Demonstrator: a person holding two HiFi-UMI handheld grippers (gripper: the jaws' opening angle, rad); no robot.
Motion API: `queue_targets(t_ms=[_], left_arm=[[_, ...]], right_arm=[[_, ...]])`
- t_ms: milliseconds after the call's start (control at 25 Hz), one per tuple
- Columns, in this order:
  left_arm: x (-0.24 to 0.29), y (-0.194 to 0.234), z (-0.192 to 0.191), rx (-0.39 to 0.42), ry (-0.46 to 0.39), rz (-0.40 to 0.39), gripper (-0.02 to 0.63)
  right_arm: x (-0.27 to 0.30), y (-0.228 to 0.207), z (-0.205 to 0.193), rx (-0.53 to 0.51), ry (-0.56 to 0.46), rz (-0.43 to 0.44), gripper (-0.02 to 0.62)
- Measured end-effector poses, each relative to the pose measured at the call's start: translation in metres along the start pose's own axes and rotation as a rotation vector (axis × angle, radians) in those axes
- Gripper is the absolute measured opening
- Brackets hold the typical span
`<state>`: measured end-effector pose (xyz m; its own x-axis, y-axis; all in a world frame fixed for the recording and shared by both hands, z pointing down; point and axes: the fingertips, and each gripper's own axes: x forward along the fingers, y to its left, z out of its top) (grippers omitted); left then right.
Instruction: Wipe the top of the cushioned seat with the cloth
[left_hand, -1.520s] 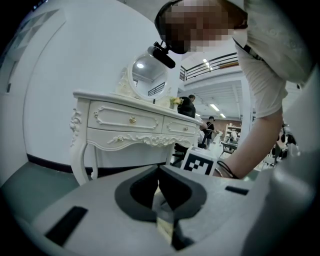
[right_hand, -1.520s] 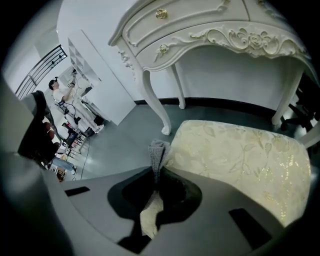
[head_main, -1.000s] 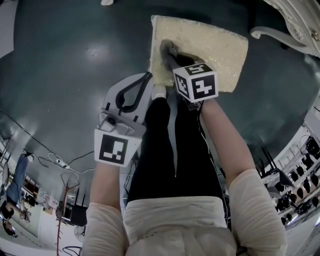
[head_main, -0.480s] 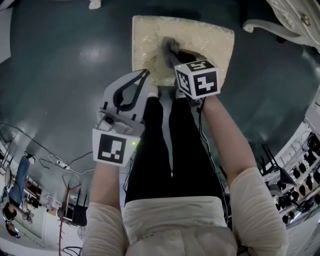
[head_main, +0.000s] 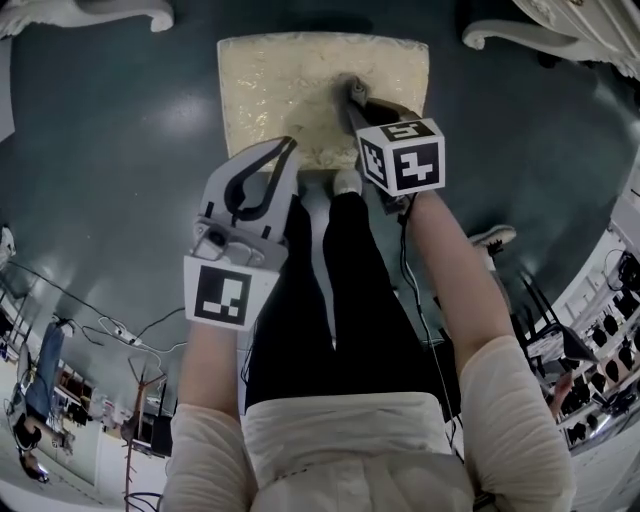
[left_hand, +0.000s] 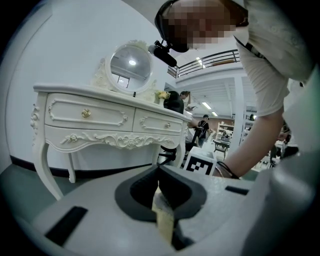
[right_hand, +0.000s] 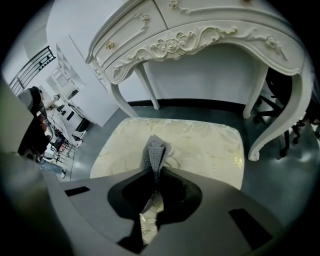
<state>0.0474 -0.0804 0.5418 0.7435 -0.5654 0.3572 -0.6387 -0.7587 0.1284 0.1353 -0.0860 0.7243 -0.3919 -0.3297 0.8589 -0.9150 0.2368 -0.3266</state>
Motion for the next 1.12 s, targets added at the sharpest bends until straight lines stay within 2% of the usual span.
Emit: queue_targets(t_ms=[440,760,920,1120], left_arm=[[0.037,-0.046,0.011,0.017,0.001,-0.032,0.003],[0.043,-0.067,0.012,0.006,0.006,-0.045,0.003],[0.034,-0.068,0.016,0.012,0.008,-0.046,0.003],[0.013,-0.054,0.019,0.029,0.02,-0.047,0.003]], right_arm=[[-0.037,-0.066,-0.022,0.038,-0.011,-0.058,0.028],[-0.06,-0.103,-0.04,0.021,0.049,-0.15,0.028],[-0.075,-0.097,-0.037,0.018,0.036,-0.159,0.028],[-0.078,-0.056,-0.022,0.007,0.008,-0.108,0.028]])
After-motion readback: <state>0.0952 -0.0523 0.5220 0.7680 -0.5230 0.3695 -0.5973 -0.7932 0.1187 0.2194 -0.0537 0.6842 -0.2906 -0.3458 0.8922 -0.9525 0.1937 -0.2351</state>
